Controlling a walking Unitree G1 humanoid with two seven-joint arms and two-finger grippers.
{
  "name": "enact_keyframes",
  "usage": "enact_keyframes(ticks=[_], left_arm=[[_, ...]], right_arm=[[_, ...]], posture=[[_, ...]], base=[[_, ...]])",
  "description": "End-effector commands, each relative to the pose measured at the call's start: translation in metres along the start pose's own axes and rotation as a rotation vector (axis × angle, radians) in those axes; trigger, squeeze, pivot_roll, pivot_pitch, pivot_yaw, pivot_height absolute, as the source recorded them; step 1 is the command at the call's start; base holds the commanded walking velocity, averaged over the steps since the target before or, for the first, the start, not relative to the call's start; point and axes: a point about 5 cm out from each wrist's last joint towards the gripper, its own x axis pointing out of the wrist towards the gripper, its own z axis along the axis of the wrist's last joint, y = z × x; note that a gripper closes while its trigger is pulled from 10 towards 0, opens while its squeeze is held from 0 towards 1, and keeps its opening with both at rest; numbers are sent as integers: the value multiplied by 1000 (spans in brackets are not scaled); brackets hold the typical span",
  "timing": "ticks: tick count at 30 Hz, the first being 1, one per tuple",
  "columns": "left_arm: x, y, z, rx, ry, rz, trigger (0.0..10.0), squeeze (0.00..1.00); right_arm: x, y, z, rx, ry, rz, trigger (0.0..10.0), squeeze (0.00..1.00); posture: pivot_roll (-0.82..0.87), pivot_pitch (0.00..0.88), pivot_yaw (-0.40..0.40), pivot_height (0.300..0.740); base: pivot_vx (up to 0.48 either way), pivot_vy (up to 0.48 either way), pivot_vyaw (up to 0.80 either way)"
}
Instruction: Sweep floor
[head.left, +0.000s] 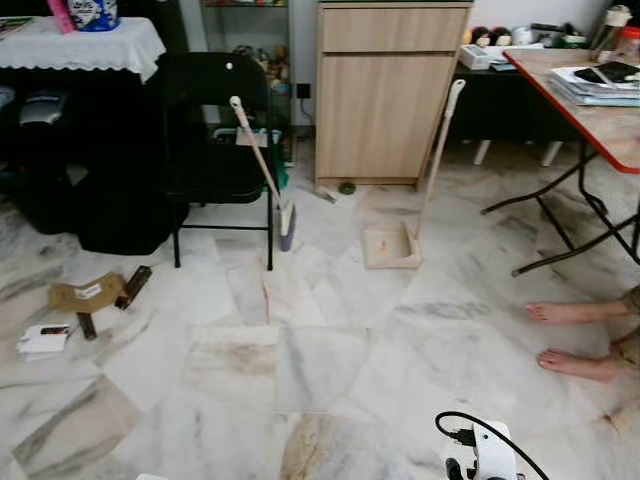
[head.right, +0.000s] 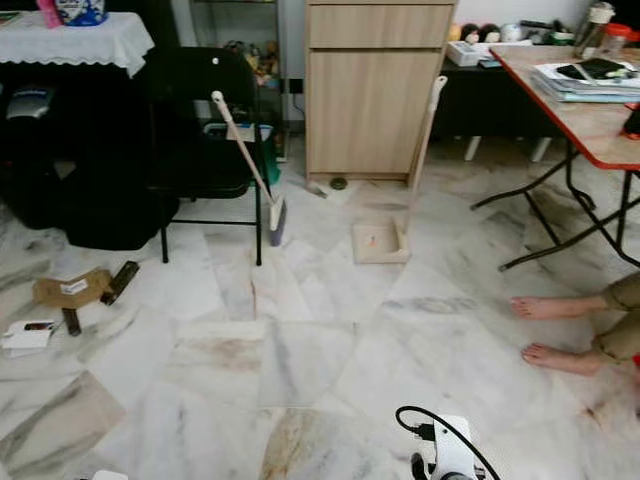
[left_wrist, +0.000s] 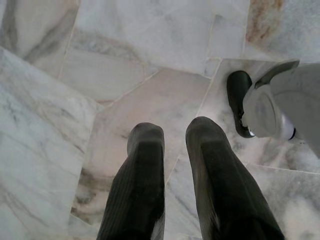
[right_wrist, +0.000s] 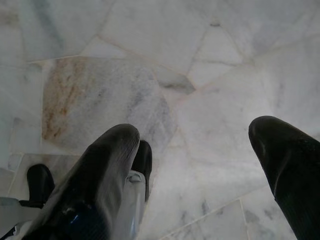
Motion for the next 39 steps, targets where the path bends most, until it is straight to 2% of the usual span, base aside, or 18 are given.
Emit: enact_keyframes(ticks=[1,12,24,39], left_arm=[[4,-15,76,-411,-281,-44,10000,0],[4,-18,74,-420,-279,-50,10000,0],[4,-20,70,-411,-270,-59,10000,0],[4,-22,70,-419,-270,-62,10000,0]], right_arm=[[-1,65,23,37,-129,225,10000,0],[-1,67,23,30,-128,228,10000,0],[-1,54,12,22,-112,218,10000,0],[-1,66,13,18,-107,225,10000,0]], posture=[[31,50,-9,740],[30,50,-14,740],[26,31,-20,740],[23,44,-20,740]], base=[[0,0,0],[0,0,0],[215,0,0],[280,0,0]])
